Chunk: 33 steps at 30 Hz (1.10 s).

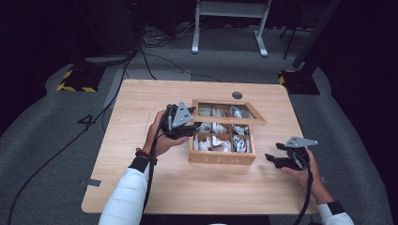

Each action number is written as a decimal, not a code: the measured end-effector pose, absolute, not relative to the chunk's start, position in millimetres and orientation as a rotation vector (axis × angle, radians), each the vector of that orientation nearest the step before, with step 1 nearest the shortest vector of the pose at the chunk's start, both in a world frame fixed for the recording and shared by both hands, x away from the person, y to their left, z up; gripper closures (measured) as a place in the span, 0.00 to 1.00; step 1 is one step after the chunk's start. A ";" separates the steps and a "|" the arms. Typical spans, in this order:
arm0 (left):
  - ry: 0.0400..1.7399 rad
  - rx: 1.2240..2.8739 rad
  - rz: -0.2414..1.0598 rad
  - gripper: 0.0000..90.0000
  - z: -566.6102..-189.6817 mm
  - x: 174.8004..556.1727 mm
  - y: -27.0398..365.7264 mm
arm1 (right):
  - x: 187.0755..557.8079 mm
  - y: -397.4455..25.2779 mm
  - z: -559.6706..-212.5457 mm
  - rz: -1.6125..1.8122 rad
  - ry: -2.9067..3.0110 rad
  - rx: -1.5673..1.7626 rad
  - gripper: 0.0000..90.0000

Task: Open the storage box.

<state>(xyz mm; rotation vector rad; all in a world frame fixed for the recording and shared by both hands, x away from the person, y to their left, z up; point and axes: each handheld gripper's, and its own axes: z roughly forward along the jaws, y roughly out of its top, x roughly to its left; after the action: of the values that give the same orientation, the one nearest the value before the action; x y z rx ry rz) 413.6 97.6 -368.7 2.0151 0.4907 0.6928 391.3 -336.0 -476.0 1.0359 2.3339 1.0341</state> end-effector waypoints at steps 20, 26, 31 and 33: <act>0.523 1.928 0.683 0.59 -350.9 435.5 100.3 | 395.3 -344.2 -498.4 1.055 2.342 1.096 0.33; 0.545 1.906 0.685 0.60 -346.0 442.0 99.7 | 394.3 -340.3 -502.7 1.080 2.379 1.051 0.31; 0.571 1.886 0.678 0.62 -340.6 449.8 99.3 | 394.3 -339.5 -503.2 1.090 2.391 1.045 0.27; 0.578 1.878 0.669 0.62 -338.3 453.6 99.8 | 394.4 -337.2 -503.5 1.063 2.398 1.020 0.24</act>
<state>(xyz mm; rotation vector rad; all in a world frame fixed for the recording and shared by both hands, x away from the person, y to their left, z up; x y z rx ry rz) 453.6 99.8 -338.3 1.8776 0.5783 0.6687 394.4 -337.2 -503.5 1.0203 2.3983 1.0634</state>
